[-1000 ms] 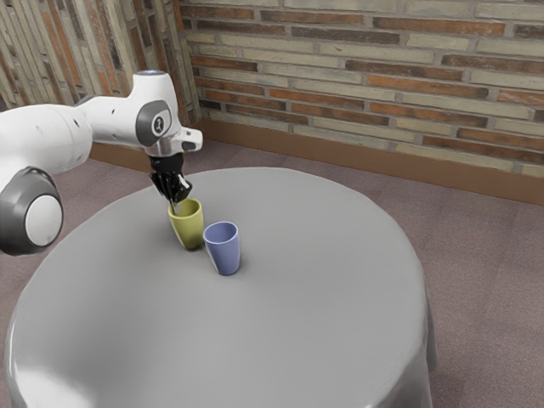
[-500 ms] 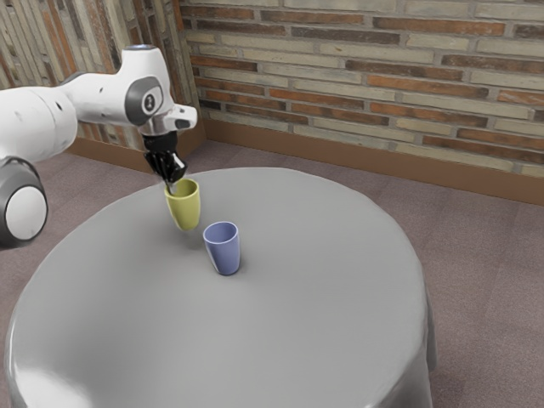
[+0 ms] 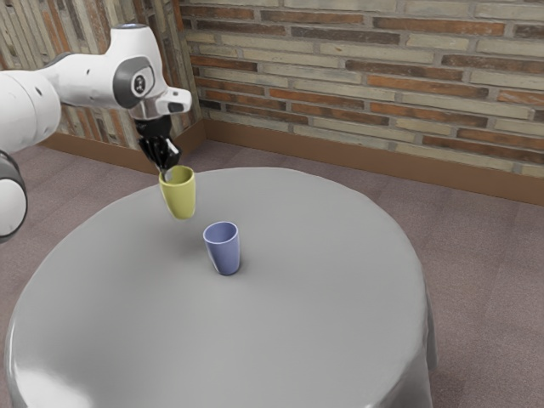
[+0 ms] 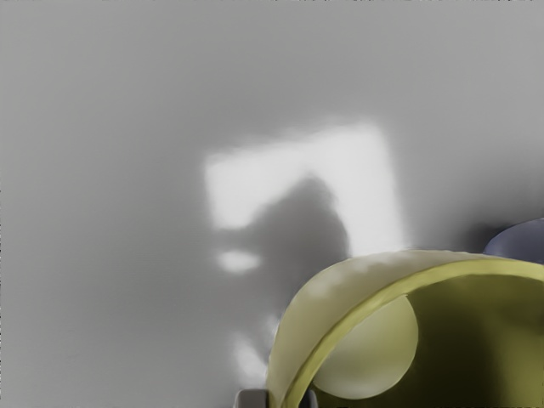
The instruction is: Place the left cup onto the right cup
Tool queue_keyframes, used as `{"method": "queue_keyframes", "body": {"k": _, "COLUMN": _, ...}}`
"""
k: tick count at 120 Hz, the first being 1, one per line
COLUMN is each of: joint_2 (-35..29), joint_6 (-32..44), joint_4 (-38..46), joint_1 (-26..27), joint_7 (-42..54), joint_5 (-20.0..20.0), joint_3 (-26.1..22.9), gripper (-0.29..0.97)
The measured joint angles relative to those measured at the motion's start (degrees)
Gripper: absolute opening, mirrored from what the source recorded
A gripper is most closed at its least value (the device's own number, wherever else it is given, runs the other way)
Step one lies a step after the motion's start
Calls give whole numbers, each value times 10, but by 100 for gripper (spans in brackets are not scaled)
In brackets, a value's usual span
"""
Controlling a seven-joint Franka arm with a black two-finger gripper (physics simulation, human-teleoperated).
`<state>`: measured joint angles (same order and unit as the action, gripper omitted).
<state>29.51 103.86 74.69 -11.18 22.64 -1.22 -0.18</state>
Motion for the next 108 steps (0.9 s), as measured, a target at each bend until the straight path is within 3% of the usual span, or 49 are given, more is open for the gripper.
{"method": "queue_keyframes", "body": {"k": 108, "joint_2": -31, "joint_6": -10, "joint_4": 17, "joint_1": 28, "joint_7": 0, "joint_5": 0, "joint_3": -11, "gripper": -11}}
